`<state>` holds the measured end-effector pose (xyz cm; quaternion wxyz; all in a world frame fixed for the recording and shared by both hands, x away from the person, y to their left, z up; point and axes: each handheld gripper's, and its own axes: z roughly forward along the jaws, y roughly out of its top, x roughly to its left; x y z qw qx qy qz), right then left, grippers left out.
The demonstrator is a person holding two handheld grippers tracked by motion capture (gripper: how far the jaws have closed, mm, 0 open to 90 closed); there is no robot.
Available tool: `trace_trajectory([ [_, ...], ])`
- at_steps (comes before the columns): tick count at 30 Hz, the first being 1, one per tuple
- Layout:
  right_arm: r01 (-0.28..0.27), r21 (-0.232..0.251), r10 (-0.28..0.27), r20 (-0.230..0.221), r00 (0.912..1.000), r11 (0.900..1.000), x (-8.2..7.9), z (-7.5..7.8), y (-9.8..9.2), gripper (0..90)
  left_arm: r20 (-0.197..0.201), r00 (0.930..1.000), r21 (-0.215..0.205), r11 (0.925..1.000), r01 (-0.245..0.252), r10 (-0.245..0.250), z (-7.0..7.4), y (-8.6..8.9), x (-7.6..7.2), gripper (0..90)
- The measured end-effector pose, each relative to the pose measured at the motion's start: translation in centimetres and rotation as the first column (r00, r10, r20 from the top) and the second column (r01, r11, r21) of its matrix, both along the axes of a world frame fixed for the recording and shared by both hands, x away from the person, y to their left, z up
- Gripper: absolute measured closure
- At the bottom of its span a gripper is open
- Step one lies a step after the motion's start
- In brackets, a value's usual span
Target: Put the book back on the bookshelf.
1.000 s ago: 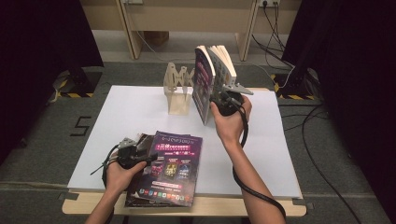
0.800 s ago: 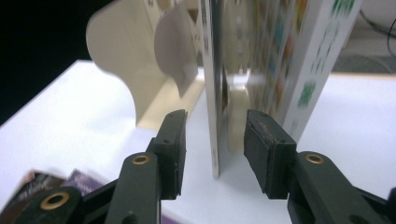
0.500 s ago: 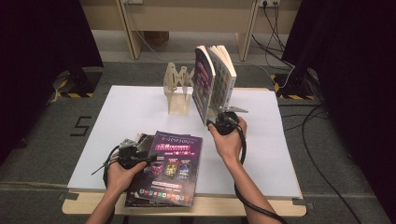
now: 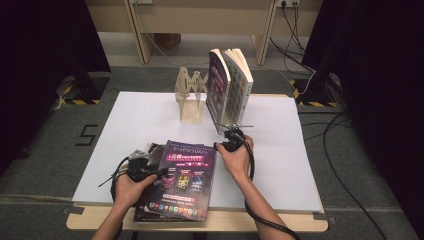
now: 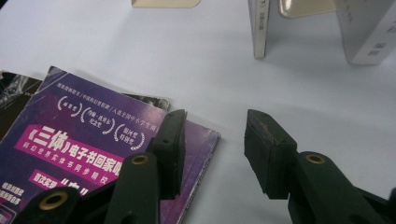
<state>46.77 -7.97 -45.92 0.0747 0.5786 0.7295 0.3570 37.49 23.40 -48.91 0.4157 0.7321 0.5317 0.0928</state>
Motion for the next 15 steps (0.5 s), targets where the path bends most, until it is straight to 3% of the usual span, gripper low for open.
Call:
trace_trajectory([
  [8, -0.01, -0.004, 0.01, -0.031, 0.9995, 1.0, 0.9, -1.0, 0.8, 58.6, -0.004, 1.0, 0.008, 1.0, -0.001, 0.001, 0.0, 0.0, -0.1, 51.2],
  [10, -0.019, -0.032, 0.018, -0.026, 0.9995, 0.999, 1.1, -1.2, 1.0, 58.6, -0.005, 1.0, 0.012, 0.9999, 0.002, -0.002, 0.1, 0.0, -0.1, 51.0],
  [15, -0.02, -0.019, 0.019, -0.048, 0.9987, 1.0, 1.6, -1.6, 1.4, 58.4, -0.005, 1.0, 0.022, 0.9998, 0.003, -0.003, 0.1, -0.1, -0.2, 51.1],
])
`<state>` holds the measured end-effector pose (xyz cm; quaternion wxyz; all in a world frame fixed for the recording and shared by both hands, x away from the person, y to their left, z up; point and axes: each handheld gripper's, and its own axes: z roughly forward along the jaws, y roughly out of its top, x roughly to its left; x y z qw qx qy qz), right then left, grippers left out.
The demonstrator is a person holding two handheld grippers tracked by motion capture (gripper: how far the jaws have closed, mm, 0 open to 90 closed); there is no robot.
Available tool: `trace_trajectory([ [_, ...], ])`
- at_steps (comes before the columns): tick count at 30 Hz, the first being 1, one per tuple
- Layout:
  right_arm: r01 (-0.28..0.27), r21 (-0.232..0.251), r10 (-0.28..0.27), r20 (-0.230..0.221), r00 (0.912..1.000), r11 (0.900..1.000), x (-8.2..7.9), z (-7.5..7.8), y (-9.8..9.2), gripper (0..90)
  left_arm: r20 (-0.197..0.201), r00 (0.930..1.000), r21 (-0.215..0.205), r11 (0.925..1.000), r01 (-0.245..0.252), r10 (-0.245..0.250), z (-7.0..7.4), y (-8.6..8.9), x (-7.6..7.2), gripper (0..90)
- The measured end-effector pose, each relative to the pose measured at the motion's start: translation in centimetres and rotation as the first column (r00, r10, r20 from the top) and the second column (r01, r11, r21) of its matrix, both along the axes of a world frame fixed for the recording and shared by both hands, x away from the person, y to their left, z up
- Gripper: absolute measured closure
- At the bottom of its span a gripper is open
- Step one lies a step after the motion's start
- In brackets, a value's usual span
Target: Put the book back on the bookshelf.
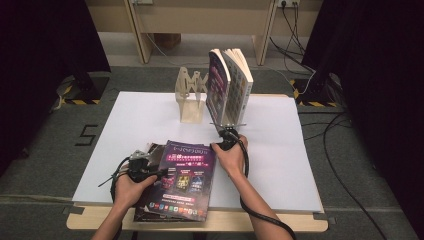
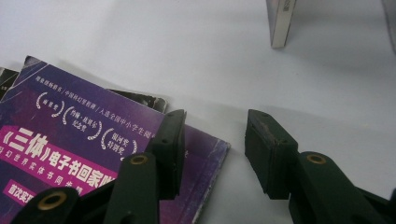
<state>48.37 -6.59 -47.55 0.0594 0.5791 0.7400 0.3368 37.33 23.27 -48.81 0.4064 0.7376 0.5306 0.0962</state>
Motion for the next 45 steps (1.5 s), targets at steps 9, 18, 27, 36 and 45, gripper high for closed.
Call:
trace_trajectory([
  [9, -0.009, 0.022, 0.01, -0.017, 0.9998, 1.0, 0.2, -0.1, 0.4, 57.8, -0.005, 1.0, 0.015, 0.9999, 0.008, -0.008, 0.1, 0.0, -0.1, 51.5],
  [18, 0.003, 0.038, -0.002, -0.029, 0.9996, 0.999, 0.1, -0.1, 0.4, 57.9, -0.007, 0.9999, 0.032, 0.9994, 0.015, -0.015, 0.2, -0.2, -0.2, 52.6],
  [27, 0.01, 0.139, -0.011, 0.012, 0.9999, 0.99, -0.1, 1.9, 0.0, 60.9, -0.008, 0.9997, 0.074, 0.9969, 0.026, -0.025, 0.4, -0.2, -0.3, 53.9],
  [36, -0.006, 0.192, 0.003, 0.012, 0.9999, 0.981, 0.0, 3.0, 0.3, 61.6, -0.012, 0.9998, 0.076, 0.997, 0.018, -0.017, 0.4, -0.1, -0.3, 54.1],
  [45, 0.018, 0.185, -0.01, -0.044, 0.999, 0.983, 0.2, 1.8, -0.3, 61.1, -0.014, 0.9999, 0.078, 0.9969, 0.01, -0.009, 0.4, -0.2, -0.4, 56.0],
])
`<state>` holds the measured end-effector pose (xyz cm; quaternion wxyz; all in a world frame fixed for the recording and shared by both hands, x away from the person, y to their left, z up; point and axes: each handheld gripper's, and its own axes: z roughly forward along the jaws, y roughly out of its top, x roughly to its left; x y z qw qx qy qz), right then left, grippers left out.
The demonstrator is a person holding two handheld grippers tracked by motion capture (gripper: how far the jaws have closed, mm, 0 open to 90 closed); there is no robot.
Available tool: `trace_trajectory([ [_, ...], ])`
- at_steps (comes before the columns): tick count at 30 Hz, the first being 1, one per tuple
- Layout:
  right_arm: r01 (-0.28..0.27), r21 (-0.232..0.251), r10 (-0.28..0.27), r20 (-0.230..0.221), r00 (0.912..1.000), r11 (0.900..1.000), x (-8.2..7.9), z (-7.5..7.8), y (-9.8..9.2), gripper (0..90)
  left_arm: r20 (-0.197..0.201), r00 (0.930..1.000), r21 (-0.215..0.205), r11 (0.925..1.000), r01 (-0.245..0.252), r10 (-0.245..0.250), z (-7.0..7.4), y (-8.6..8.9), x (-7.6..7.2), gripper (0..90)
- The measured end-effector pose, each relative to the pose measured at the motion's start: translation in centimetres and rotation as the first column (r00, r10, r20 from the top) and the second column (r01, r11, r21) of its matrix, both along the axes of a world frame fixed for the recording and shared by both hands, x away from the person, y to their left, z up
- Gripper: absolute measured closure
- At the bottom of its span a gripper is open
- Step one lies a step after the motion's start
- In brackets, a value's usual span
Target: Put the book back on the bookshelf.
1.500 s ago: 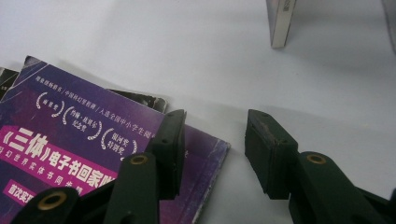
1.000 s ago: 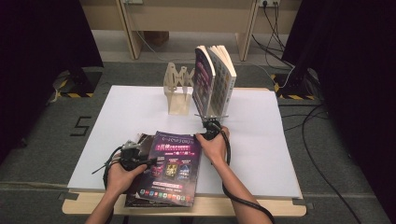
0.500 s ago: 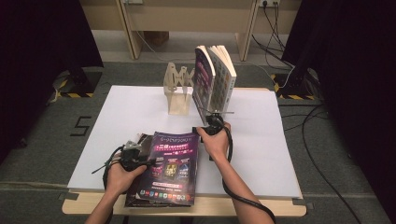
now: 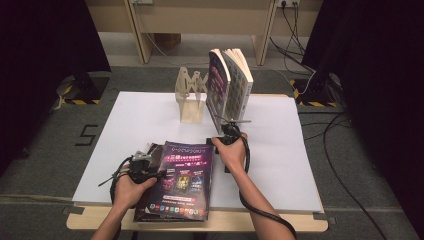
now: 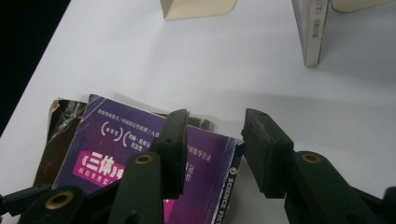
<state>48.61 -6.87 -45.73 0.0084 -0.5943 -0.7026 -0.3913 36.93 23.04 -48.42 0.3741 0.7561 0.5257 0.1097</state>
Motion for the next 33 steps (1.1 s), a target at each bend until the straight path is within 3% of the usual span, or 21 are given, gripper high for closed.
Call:
trace_trajectory([
  [4, 0.0, -0.011, -0.001, -0.041, 0.9992, 1.0, 0.0, -0.4, -0.3, 60.3, -0.002, 1.0, -0.002, 1.0, -0.001, 0.001, 0.0, 0.0, 0.0, 57.3],
  [10, -0.005, -0.024, 0.003, -0.061, 0.9981, 1.0, -0.1, -0.7, -0.5, 59.7, 0.002, 1.0, -0.002, 1.0, -0.005, 0.005, 0.0, -0.1, -0.1, 58.0],
  [15, -0.013, -0.019, 0.011, -0.114, 0.9934, 1.0, 0.0, -1.1, -0.8, 58.6, 0.001, 1.0, 0.0, 1.0, -0.003, 0.003, 0.0, -0.1, -0.1, 58.4],
  [24, -0.02, -0.022, 0.017, -0.129, 0.9914, 1.0, -0.3, -1.6, -0.5, 58.4, 0.002, 1.0, 0.002, 1.0, -0.004, 0.004, 0.0, -0.1, -0.1, 58.6],
  [28, -0.02, -0.004, 0.02, -0.148, 0.9888, 1.0, -0.4, -1.7, -0.4, 60.5, 0.002, 1.0, 0.002, 1.0, -0.005, 0.005, 0.0, -0.2, -0.1, 58.6],
  [30, -0.039, 0.037, 0.045, -0.195, 0.9798, 0.999, -0.5, -2.0, -0.3, 60.3, 0.002, 1.0, 0.002, 1.0, -0.006, 0.006, 0.0, -0.2, -0.2, 58.7],
  [33, -0.029, 0.041, 0.035, -0.163, 0.986, 0.999, -0.7, -1.7, -0.2, 62.8, 0.003, 1.0, 0.004, 1.0, -0.008, 0.008, 0.0, -0.2, -0.2, 58.7],
])
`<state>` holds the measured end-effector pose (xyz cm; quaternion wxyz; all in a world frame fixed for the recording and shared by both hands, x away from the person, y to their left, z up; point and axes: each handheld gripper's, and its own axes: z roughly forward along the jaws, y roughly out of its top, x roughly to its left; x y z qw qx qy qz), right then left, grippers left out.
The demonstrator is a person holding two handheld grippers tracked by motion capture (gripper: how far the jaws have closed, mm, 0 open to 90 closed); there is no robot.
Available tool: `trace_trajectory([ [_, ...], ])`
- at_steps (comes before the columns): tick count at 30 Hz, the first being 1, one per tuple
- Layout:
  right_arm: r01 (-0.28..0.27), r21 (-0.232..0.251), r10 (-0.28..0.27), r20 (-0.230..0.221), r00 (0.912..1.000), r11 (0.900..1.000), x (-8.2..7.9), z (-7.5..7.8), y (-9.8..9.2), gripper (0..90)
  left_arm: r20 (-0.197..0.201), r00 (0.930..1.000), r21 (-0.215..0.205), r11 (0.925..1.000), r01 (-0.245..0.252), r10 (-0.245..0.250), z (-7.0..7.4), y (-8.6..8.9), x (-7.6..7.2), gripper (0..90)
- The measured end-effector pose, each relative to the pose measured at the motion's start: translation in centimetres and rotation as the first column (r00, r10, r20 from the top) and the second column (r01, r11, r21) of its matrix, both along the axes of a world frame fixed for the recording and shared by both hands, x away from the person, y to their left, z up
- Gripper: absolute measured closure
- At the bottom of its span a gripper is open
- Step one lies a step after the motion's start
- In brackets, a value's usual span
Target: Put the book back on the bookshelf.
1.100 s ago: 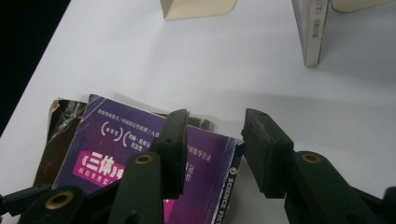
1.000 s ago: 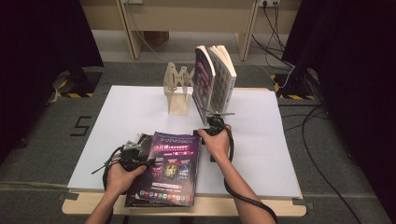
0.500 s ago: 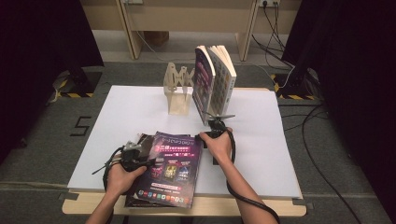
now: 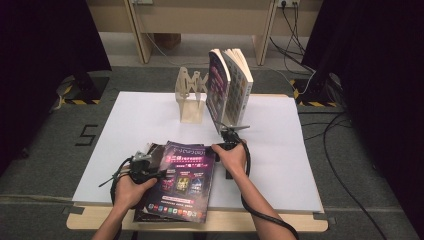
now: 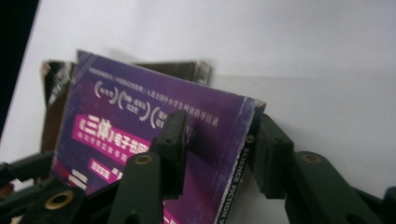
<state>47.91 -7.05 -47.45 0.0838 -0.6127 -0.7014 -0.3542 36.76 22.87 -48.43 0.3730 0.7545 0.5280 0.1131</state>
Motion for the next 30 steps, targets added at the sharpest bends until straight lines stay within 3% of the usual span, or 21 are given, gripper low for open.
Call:
trace_trajectory([
  [4, -0.022, -0.03, 0.023, 0.015, 0.9996, 0.999, 0.0, 0.5, 0.2, 66.6, -0.001, 1.0, 0.003, 1.0, 0.002, -0.002, 0.0, 0.1, 0.0, 58.7],
  [7, -0.045, -0.003, 0.046, 0.045, 0.998, 0.999, -0.1, 1.5, 0.2, 77.0, -0.002, 1.0, 0.001, 1.0, -0.002, 0.002, 0.0, 0.1, 0.0, 58.5],
  [10, -0.059, 0.008, 0.058, 0.06, 0.9965, 0.998, -0.1, 2.1, 0.3, 79.4, 0.0, 1.0, 0.001, 1.0, 0.004, -0.004, 0.0, 0.3, 0.0, 58.2],
  [15, -0.056, 0.047, 0.051, 0.09, 0.9946, 0.997, -0.5, 3.4, 0.5, 81.6, 0.004, 1.0, -0.015, 0.9999, 0.002, -0.002, 0.0, 0.3, 0.1, 55.9],
  [21, -0.042, 0.101, 0.029, 0.13, 0.9911, 0.994, -0.8, 4.8, 0.2, 83.9, 0.047, 0.9988, -0.032, 0.9994, -0.014, 0.016, 0.8, 0.5, 0.1, 50.7],
  [30, -0.035, 0.125, 0.012, 0.18, 0.9836, 0.992, -1.3, 6.1, -0.3, 84.6, 0.05, 0.9986, -0.033, 0.9993, -0.016, 0.018, 0.8, 0.6, 0.1, 45.5],
])
